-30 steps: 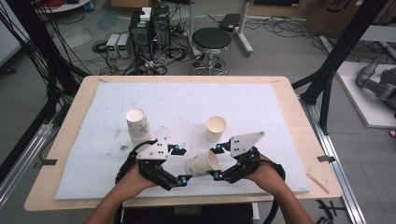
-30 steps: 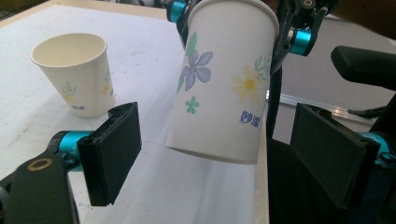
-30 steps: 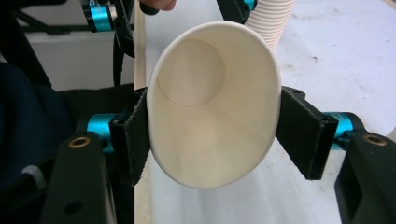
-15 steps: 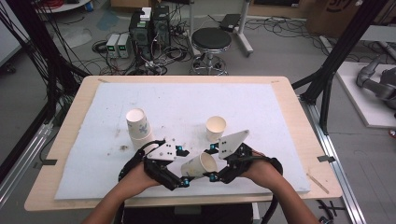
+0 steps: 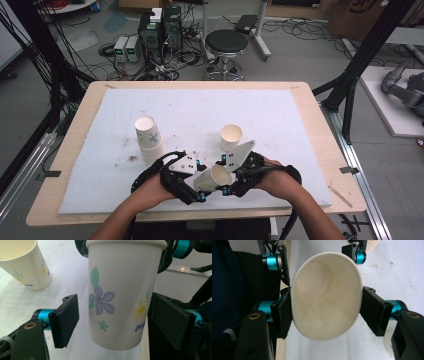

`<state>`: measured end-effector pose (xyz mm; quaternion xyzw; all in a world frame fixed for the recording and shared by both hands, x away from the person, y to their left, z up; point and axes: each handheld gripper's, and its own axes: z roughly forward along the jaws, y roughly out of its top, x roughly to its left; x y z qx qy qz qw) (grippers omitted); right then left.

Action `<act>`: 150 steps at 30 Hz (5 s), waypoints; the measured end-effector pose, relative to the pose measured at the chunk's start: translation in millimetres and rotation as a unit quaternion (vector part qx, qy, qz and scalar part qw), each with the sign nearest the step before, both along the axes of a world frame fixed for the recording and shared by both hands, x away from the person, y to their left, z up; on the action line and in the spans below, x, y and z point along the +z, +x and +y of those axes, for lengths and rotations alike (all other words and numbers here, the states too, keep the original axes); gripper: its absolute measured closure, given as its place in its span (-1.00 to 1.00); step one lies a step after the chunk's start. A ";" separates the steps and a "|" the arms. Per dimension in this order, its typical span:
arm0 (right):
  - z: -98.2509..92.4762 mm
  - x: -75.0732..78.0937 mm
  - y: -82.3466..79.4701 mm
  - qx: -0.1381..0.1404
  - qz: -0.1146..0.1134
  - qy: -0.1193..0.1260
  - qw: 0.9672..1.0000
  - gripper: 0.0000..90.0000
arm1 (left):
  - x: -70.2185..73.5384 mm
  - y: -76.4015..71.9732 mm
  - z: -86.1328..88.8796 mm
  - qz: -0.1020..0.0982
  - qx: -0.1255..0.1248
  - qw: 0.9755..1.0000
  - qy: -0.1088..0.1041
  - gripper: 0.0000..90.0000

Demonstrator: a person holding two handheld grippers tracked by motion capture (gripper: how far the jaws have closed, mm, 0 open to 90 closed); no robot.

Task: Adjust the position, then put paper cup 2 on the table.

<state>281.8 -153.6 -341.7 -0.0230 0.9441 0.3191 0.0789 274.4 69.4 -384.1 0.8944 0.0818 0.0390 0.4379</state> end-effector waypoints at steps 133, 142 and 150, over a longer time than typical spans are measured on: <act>-167.1 -64.9 -16.6 -0.393 -0.044 0.250 0.884 -0.47 | -44.1 55.2 25.5 -0.066 0.263 0.938 -0.217 -0.31; -169.4 -65.2 -17.3 -0.394 -0.041 0.254 0.883 -0.47 | -60.3 76.7 13.9 -0.048 0.315 0.934 -0.161 -0.31; -167.1 -65.1 -17.1 -0.391 -0.037 0.254 0.884 -0.47 | -67.8 82.8 4.0 -0.042 0.324 0.938 -0.114 -0.29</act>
